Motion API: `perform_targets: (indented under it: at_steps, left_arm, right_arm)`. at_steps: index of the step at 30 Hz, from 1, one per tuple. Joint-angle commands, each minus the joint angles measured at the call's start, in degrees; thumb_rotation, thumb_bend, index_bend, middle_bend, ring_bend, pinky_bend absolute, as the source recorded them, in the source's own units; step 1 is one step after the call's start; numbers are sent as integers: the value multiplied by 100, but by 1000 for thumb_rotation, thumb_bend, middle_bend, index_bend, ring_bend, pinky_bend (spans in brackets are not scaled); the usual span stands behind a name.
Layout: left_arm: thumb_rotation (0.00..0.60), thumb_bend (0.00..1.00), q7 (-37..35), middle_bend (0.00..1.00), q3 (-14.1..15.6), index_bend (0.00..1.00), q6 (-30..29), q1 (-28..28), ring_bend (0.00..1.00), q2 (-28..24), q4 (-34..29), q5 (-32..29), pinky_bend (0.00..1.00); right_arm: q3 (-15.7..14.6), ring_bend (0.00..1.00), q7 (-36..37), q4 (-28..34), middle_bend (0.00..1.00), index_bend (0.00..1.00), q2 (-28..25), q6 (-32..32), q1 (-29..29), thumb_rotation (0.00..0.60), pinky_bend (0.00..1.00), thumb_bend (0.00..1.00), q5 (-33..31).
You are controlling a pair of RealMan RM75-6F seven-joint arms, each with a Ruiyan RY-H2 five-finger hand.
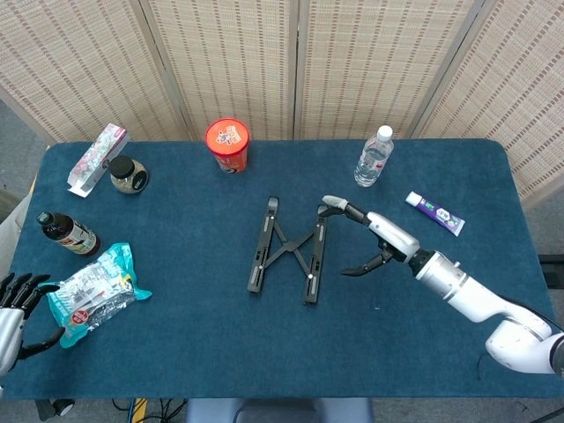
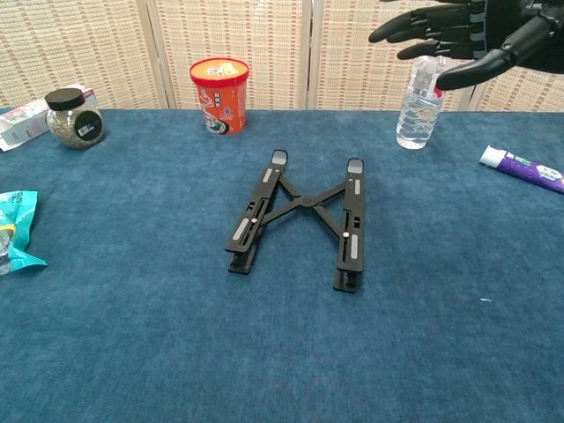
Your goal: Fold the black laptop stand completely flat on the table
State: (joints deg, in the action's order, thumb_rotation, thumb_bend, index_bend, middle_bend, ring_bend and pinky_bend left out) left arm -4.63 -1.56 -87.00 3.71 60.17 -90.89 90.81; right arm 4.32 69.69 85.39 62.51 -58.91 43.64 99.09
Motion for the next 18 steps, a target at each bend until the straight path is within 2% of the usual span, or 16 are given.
perform_targets:
  at_steps: [1, 5, 14, 18]
  left_arm:
    - [600, 161, -269, 165, -101, 264, 318, 324, 99, -100, 177, 130, 19]
    - [600, 161, -644, 165, -238, 267, 830, 881, 99, -64, 503, 290, 19]
    - [600, 162, -1329, 172, -486, 275, 1829, 2130, 99, 593, 1486, 510, 19]
    - [600, 162, -1456, 172, -478, 277, 2138, 2538, 100, 928, 1944, 582, 19]
  right_arm:
    - [-49, 29, -1061, 132, 205, 0, -187, -38, -96, 600, 16, 0, -35]
    - [13, 29, -2760, 160, 205, 0, -145, 53, -192, 600, 16, 0, -281]
    - [34, 29, -5546, 158, 205, 0, 128, 52, -340, 600, 16, 0, -522]
    - [-10, 29, -6158, 89, 205, 0, 333, 292, -270, 600, 16, 0, -618]
